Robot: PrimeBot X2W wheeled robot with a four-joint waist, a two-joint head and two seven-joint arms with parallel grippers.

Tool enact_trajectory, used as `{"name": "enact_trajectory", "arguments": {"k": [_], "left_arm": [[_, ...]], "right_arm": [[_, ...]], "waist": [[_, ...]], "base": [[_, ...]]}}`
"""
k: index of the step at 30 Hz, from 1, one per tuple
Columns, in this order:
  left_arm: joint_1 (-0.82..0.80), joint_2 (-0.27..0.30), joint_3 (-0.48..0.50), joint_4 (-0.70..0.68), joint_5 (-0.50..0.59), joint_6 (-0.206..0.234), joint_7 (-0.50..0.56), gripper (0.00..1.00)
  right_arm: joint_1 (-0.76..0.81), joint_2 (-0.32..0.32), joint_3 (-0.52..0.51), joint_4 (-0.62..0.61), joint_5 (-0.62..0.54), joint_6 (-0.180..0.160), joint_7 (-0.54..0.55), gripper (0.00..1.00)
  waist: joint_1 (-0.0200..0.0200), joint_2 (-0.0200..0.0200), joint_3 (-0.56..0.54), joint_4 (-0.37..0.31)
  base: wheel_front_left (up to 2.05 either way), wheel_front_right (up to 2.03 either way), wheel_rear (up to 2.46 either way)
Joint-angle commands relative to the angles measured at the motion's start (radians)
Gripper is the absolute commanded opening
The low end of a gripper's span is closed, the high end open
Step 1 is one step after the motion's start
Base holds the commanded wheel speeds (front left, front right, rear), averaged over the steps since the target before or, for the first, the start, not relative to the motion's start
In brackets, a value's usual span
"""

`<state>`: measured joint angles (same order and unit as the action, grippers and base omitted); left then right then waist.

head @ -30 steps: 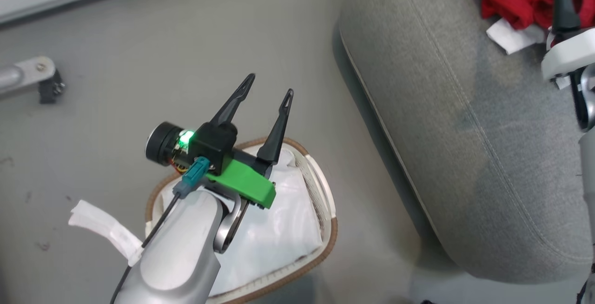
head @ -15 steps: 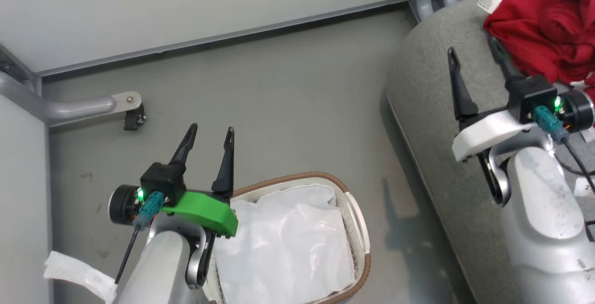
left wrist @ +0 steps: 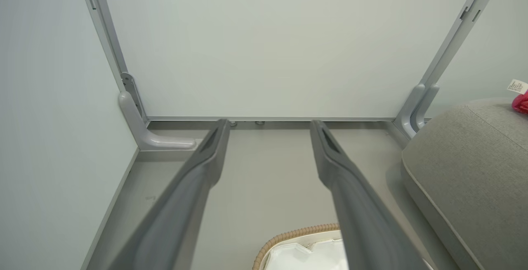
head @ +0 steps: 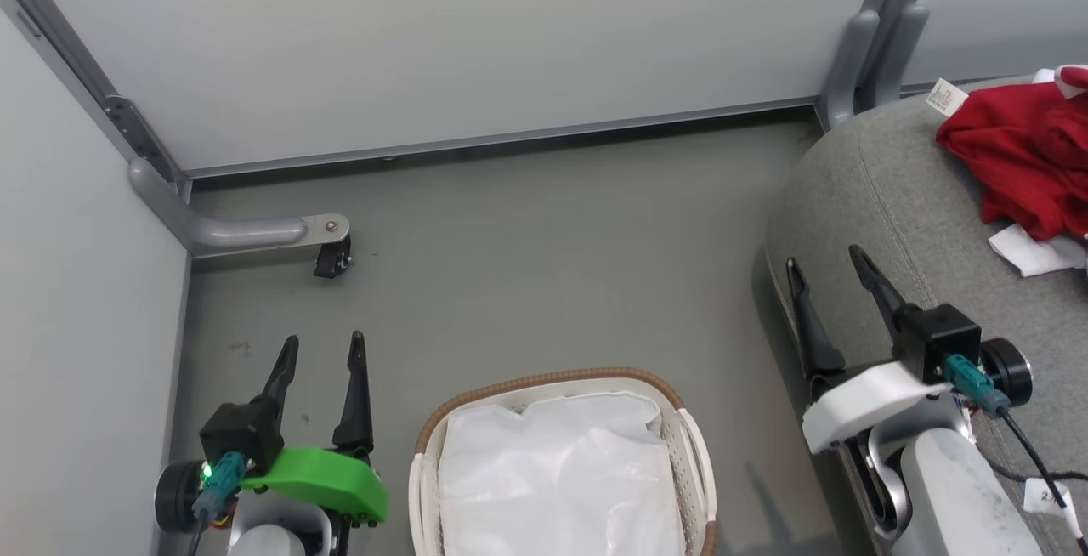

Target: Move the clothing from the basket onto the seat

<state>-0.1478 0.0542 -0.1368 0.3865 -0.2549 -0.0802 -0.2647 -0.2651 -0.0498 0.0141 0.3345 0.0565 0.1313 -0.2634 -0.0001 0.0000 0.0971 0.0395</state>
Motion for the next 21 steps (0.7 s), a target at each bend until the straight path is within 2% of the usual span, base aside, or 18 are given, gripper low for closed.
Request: {"name": "enact_trajectory", "arguments": {"k": [1,9,21], "left_arm": [[0.026,0.000,0.011,-0.010,0.002,-0.006,0.001,1.00],[0.105,-0.003,0.049,-0.053,-0.009,-0.013,0.001,1.00],[0.140,-0.003,0.041,-0.076,-0.020,-0.007,0.001,1.00]], "right_arm": [[0.034,-0.003,0.008,-0.015,0.018,-0.001,-0.002,1.00],[0.156,-0.003,0.010,-0.076,0.062,-0.001,-0.002,1.00],[0.218,-0.002,0.019,-0.113,0.066,-0.001,-0.002,1.00]], "waist": [[0.0001,0.0000,-0.026,0.021],[0.0001,0.0000,-0.046,0.026],[0.0001,0.0000,-0.059,0.016]], "base": [[0.00,0.00,0.00],[0.00,0.00,0.00],[0.00,0.00,0.00]]}}
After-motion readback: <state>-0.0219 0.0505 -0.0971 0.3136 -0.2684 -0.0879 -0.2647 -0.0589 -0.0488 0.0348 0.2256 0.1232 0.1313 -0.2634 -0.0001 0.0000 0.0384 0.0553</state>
